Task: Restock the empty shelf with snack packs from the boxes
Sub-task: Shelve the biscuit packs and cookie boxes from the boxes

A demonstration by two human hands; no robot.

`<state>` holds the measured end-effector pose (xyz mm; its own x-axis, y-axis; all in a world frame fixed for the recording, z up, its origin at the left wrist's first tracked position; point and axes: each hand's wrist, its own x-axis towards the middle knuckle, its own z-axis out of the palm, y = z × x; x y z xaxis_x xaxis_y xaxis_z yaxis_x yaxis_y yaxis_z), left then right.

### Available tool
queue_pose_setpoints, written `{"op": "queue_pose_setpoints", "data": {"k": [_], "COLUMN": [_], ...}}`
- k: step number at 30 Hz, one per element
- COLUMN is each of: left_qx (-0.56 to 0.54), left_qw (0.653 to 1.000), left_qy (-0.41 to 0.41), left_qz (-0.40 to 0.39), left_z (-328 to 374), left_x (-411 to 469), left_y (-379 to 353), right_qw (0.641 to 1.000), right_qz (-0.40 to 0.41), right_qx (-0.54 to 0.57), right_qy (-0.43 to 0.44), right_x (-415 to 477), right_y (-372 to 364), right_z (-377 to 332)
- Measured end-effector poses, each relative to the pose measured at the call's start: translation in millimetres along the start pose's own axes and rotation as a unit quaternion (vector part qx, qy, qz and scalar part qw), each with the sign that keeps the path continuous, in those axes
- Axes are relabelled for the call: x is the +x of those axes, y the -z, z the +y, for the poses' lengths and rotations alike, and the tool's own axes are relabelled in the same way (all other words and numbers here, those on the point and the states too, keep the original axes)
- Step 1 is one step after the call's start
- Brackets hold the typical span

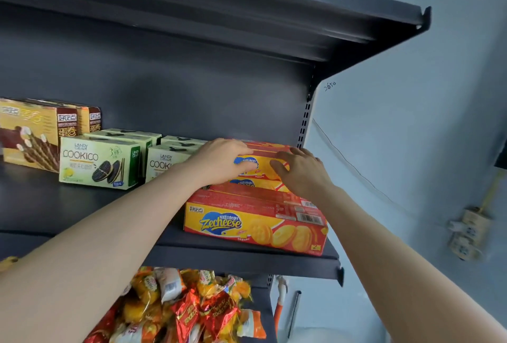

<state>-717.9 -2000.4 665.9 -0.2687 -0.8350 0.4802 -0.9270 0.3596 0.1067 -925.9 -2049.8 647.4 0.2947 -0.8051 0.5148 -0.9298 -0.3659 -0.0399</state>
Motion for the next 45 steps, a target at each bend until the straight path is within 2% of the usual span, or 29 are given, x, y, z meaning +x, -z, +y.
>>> {"op": "queue_pose_setpoints", "data": {"k": [6,9,12,14,17,21,25,33,41,45], "left_qx": [-0.017,0.005,-0.025,-0.044,-0.084,-0.114,-0.096,-0.024,-0.025,0.077], "left_qw": [1.0,0.999,0.998,0.998,0.996,0.993,0.995,0.999,0.999,0.997], "left_qy": [-0.019,-0.029,-0.041,-0.039,-0.017,-0.013,0.005,0.022,0.002,-0.005], "left_qz": [-0.013,-0.033,-0.043,-0.033,-0.009,0.015,0.021,0.03,0.023,0.001], "left_z": [2.5,-7.5,-14.7,-14.5,-8.8,0.7,10.0,10.4,11.4,15.7], "left_x": [-80.4,-105.9,-116.7,-118.2,-118.4,-113.0,-102.7,-82.6,-76.1,-73.2], "left_y": [4.8,-3.7,-16.4,-23.5,-32.7,-40.9,-43.1,-55.7,-55.9,-51.0], "right_qw": [0.999,0.999,0.997,0.994,0.99,0.991,0.997,0.998,0.999,0.998], "right_qz": [0.018,0.034,0.054,0.067,0.075,0.084,0.026,0.005,0.016,0.001], "right_qx": [0.037,-0.014,-0.061,-0.082,-0.108,-0.067,-0.016,-0.036,-0.034,-0.053], "right_qy": [-0.013,-0.014,-0.007,-0.005,-0.045,-0.079,-0.074,-0.043,-0.033,-0.027], "right_x": [-63.4,-94.3,-118.1,-128.2,-138.5,-139.5,-124.7,-97.8,-90.9,-92.0], "right_y": [5.9,5.2,-4.3,-9.8,-14.9,-14.8,-10.3,-25.8,-36.4,-27.9], "right_z": [-38.8,-51.9,-56.4,-53.1,-46.4,-35.3,-17.4,-1.2,4.0,2.3]}}
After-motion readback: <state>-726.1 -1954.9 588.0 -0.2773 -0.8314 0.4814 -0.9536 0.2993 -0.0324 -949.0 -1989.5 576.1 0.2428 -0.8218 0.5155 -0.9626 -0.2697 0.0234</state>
